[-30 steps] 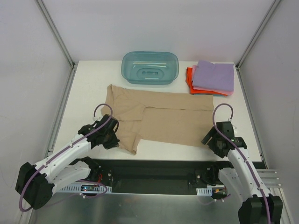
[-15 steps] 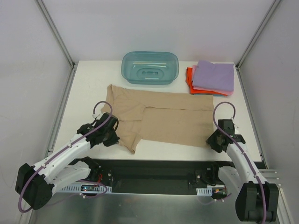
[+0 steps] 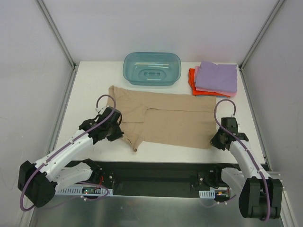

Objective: Fold and stack the t-shirts
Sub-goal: Grap the side of the flattened tshirt closest away from the robot with both arms, then fold the other side of the tshirt into a rectangle

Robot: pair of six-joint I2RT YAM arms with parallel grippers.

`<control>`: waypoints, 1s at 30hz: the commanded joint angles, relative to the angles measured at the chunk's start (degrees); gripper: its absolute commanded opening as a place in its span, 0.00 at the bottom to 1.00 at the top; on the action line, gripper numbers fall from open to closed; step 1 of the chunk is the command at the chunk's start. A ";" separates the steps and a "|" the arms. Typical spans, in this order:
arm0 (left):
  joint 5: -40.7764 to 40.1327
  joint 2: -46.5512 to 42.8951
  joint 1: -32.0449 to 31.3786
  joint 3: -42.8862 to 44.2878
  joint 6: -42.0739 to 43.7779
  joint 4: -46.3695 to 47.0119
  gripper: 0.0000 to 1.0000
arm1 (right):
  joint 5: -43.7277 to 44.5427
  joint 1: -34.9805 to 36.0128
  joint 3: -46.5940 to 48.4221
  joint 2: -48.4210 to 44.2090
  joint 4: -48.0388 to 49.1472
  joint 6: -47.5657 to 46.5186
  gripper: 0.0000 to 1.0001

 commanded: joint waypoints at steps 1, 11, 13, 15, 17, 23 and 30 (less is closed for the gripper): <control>-3.41 2.65 -0.17 5.58 2.57 2.39 0.00 | -2.64 -0.16 5.36 1.14 0.82 -2.60 0.01; -3.07 10.99 6.94 13.15 6.97 7.83 0.00 | -3.08 -0.25 16.26 9.67 0.29 -3.75 0.01; -0.79 12.67 8.44 14.46 9.07 10.73 0.00 | -3.26 -0.16 17.93 12.29 0.90 -4.27 0.01; -0.60 15.04 10.11 16.13 9.87 11.71 0.00 | -3.26 -0.16 20.56 14.15 0.64 -4.71 0.00; 0.01 17.41 11.60 17.54 10.48 13.20 0.00 | -2.91 -0.16 22.76 16.70 0.64 -4.63 0.01; -0.07 22.25 13.89 22.99 13.82 14.61 0.00 | 1.31 -0.16 27.42 21.01 0.03 -4.71 0.01; -0.51 24.54 15.74 27.38 19.44 16.37 0.00 | 3.07 -0.16 31.56 24.52 -0.59 -5.50 0.01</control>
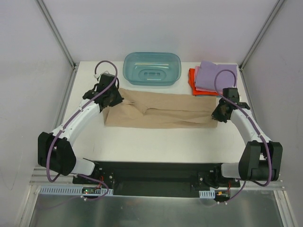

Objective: Fold and stack the t-shirts
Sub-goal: Fold the other side of the tshirt into a rectangle

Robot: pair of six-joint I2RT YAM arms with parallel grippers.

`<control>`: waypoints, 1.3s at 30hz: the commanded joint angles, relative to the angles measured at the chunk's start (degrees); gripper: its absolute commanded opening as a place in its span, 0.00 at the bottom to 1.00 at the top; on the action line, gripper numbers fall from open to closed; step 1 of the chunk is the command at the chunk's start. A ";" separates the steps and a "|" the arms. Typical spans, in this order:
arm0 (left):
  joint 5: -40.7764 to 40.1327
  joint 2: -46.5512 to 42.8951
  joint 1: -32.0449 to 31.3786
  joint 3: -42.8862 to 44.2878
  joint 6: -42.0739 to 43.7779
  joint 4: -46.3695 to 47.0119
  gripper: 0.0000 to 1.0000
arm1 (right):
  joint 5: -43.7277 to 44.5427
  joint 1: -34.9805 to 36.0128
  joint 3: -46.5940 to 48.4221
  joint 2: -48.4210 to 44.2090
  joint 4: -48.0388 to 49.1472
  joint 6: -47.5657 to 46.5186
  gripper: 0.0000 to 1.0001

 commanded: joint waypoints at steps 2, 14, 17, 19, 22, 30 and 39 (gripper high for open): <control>-0.14 2.12 1.36 4.37 5.35 2.86 0.00 | 2.55 -0.16 4.33 2.48 -0.55 -1.33 0.01; -0.22 17.05 5.57 13.42 8.08 4.62 0.05 | 3.69 -0.16 9.95 12.93 0.07 0.08 0.05; 0.38 23.90 7.24 18.51 10.97 4.36 0.24 | 6.58 -0.25 12.06 16.10 -0.46 0.34 0.10; 1.96 27.41 8.65 21.24 10.46 4.10 0.51 | 8.08 -0.25 13.29 17.77 -0.63 0.52 0.16; 5.65 29.36 9.62 22.57 9.40 4.10 0.88 | 8.70 -0.16 14.87 18.39 -1.42 0.78 0.57; 13.21 22.08 9.45 14.32 6.24 5.05 0.99 | 7.57 3.43 13.04 11.28 0.68 -3.69 1.00; 20.95 23.56 7.42 6.66 1.49 11.13 0.99 | -5.28 10.64 20.92 23.72 5.61 -7.05 1.00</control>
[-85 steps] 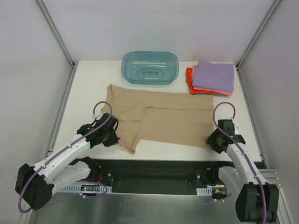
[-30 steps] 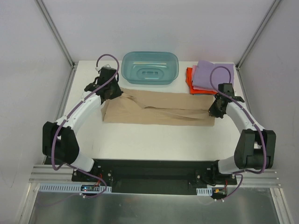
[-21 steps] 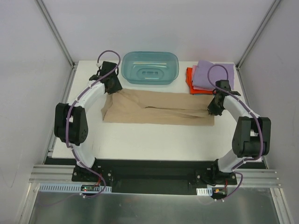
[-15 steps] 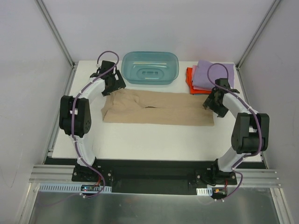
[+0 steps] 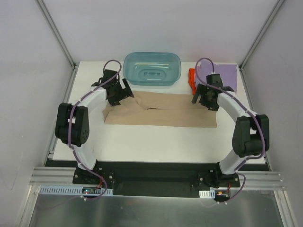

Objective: Fold and stack the t-shirts
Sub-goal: Fold the other side of the tshirt into a rectangle, then rotate the tshirt 45 degrees

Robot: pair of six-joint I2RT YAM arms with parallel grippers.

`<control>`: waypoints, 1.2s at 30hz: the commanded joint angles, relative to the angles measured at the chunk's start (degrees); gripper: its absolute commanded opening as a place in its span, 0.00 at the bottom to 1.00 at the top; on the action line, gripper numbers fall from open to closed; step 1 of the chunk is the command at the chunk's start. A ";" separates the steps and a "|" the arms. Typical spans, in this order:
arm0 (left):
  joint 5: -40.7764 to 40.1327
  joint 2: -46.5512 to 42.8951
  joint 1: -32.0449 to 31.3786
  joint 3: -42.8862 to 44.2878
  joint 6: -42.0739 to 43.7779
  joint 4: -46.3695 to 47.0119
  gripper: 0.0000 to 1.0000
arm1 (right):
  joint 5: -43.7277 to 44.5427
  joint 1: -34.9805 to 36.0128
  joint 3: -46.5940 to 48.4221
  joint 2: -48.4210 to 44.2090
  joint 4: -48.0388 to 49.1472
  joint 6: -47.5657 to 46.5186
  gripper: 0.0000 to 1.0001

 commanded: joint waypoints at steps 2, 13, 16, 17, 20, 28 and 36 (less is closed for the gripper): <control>4.23 3.20 -0.42 -1.99 -3.14 3.22 0.99 | -7.40 3.92 7.74 9.87 0.95 0.37 1.00; 1.85 5.75 3.78 -6.48 -1.65 3.22 0.99 | -16.89 12.17 -5.94 11.56 5.24 4.85 0.97; 2.30 6.20 6.69 -6.57 -1.74 3.21 0.99 | -23.12 16.99 -13.94 7.26 8.75 7.92 0.97; 1.95 6.20 8.70 -6.48 -1.82 3.13 0.99 | -24.45 18.85 -16.31 5.16 9.11 8.46 0.97; 3.61 7.68 11.08 -3.16 -0.51 3.04 0.99 | -28.76 28.77 -17.21 2.68 8.16 8.29 0.97; 6.08 23.76 15.22 18.72 1.78 -3.46 0.99 | -32.46 43.48 -8.26 0.93 3.23 -1.20 0.97; 13.28 33.62 15.93 38.69 3.62 -6.10 0.99 | -24.38 40.85 -10.08 -11.11 5.60 -1.74 0.97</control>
